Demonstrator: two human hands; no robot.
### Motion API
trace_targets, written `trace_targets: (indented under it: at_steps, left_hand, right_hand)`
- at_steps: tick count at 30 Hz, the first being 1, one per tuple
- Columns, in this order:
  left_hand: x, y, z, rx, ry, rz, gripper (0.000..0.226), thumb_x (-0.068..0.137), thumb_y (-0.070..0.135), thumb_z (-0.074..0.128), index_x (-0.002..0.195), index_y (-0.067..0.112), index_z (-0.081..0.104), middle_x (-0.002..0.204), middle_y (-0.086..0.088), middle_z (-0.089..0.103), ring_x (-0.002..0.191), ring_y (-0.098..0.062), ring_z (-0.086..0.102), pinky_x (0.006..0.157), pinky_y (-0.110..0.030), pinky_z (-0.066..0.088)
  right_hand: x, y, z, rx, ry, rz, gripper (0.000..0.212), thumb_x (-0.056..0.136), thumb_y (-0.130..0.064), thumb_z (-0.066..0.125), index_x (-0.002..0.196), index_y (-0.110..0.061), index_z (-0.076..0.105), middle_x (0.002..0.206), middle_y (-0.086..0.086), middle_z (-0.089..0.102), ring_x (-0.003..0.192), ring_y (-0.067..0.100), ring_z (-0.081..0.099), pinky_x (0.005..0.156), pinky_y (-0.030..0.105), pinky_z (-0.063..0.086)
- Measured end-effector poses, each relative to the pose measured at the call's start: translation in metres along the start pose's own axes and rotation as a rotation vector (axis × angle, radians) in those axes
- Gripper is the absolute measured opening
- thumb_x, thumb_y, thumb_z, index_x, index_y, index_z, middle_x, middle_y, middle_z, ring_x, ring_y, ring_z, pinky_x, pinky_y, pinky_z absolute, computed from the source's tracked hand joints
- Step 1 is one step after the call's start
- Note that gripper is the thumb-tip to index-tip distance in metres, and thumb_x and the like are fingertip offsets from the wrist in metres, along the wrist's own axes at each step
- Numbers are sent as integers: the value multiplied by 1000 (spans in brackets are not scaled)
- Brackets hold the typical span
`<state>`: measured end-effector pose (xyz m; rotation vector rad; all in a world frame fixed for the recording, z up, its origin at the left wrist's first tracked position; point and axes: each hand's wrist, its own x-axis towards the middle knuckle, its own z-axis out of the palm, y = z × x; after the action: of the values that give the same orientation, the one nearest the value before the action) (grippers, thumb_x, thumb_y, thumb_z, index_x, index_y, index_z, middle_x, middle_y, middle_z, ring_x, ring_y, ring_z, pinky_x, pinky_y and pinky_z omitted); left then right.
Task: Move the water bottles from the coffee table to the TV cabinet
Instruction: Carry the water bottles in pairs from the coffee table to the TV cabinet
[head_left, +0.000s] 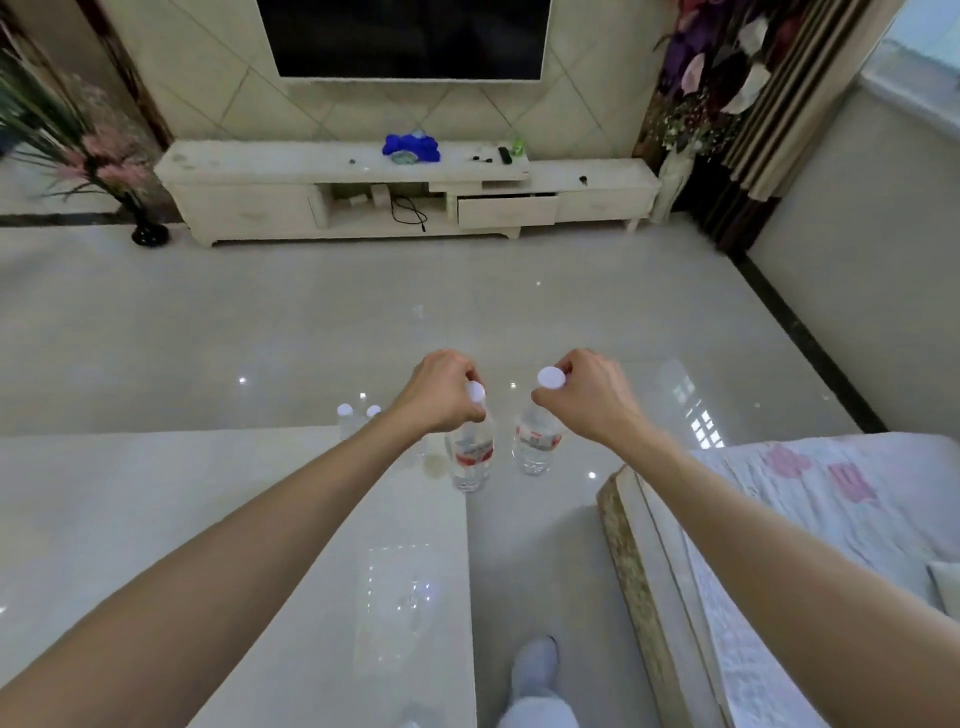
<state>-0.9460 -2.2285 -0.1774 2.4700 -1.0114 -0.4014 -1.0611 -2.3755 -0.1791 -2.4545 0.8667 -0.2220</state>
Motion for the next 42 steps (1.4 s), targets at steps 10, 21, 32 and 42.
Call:
trace_targets:
  at_steps: [10,21,32,42]
  left_hand:
    - [177,-4,-26,-66,30,-167,27,67,18,81,92,14,74,101,-5,70,86,-18,58,70,-24,41]
    - [375,-32,-83,-92,136,-263,28,68,14,81,95,12,73,103,-7,69,81,-25,63,67,-25,49]
    - [561,-104,-167,-161,246,-489,31,70,16,82,99,9,73,103,-8,71,67,-17,56,64,-26,49]
    - [710,-267,-258,-89,350,-604,31,65,26,81,94,15,74,99,-3,73,77,-15,56,66,-22,40]
  right_hand:
    - [203,1,-4,-41,-212,-97,34,71,-40,72,73,-11,56,71,2,54,59,22,50,44,28,34]
    - [439,-38,-5,-85,-267,-256,35,70,-35,68,83,-3,62,88,13,64,78,33,63,54,31,43]
    - [685,-134,37,-251,-408,-521,38,69,-50,69,82,-15,62,81,4,65,73,22,61,54,29,43]
    - [867,-273,131,-251,-438,-630,39,64,-49,65,82,-15,65,83,4,66,77,25,62,58,31,45]
